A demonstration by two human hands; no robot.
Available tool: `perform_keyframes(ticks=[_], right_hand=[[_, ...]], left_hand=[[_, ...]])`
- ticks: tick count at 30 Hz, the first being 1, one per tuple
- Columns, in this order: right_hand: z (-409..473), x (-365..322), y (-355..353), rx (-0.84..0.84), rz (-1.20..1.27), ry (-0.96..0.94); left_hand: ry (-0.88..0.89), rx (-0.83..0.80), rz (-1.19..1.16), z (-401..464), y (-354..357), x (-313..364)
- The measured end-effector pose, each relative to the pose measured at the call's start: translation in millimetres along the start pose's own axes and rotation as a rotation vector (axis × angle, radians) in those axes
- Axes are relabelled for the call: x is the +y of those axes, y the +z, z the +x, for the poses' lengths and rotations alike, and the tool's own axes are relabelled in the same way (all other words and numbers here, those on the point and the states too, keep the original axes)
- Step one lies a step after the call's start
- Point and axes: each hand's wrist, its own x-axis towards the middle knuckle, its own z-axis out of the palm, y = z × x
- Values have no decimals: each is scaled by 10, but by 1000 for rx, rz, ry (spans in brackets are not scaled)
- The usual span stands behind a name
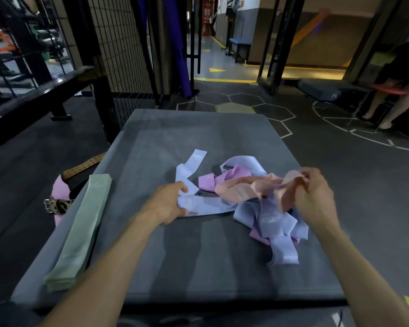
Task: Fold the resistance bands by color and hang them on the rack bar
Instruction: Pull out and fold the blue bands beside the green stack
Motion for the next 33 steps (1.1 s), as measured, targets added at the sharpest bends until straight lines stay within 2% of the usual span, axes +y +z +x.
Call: perform_keyframes(ticks=[3, 5, 6, 8, 10, 13, 16, 18, 20, 22, 26, 28, 31, 33], right_hand=[[71, 154, 33, -355, -555, 25], [22, 40, -2, -460, -610, 38], [-36, -42, 2, -451, -545, -14], [-224, -260, 78, -386, -397, -302], [-438, -419, 272, -384, -357, -572], [-529, -378, 614, -464, -439, -684], [-377, -279, 689, -307, -546, -773], [-324, -264, 646, -141, -585, -764], [-308, -292, 617, -83, -645, -640], [-308, -329, 609, -189, -684, -487], [-311, -399, 543, -492, -657, -389], [-314, -418, 553, -500, -652, -441], [-309, -406, 606, -525, -834, -593], [-311, -381, 611, -535, -820, -663]], left_hand=[[225, 124, -174, -28, -159, 21], [332, 207, -329, -86, -285, 73], [371, 238, -396, -124, -344, 109], [435, 267, -506, -208, -434, 201], [472, 263, -622, -281, -483, 282], [485, 317, -803, -359, -528, 367], [457, 478, -948, -397, -631, 352], [420, 569, -1079, -417, -719, 299], [390, 606, -1193, -454, -790, 278], [384, 614, -1275, -494, -836, 297], [360, 657, -1444, -536, -953, 288], [352, 693, -1495, -543, -1025, 267], [311, 735, -1529, -541, -1069, 236], [243, 753, -1550, -512, -1054, 189]])
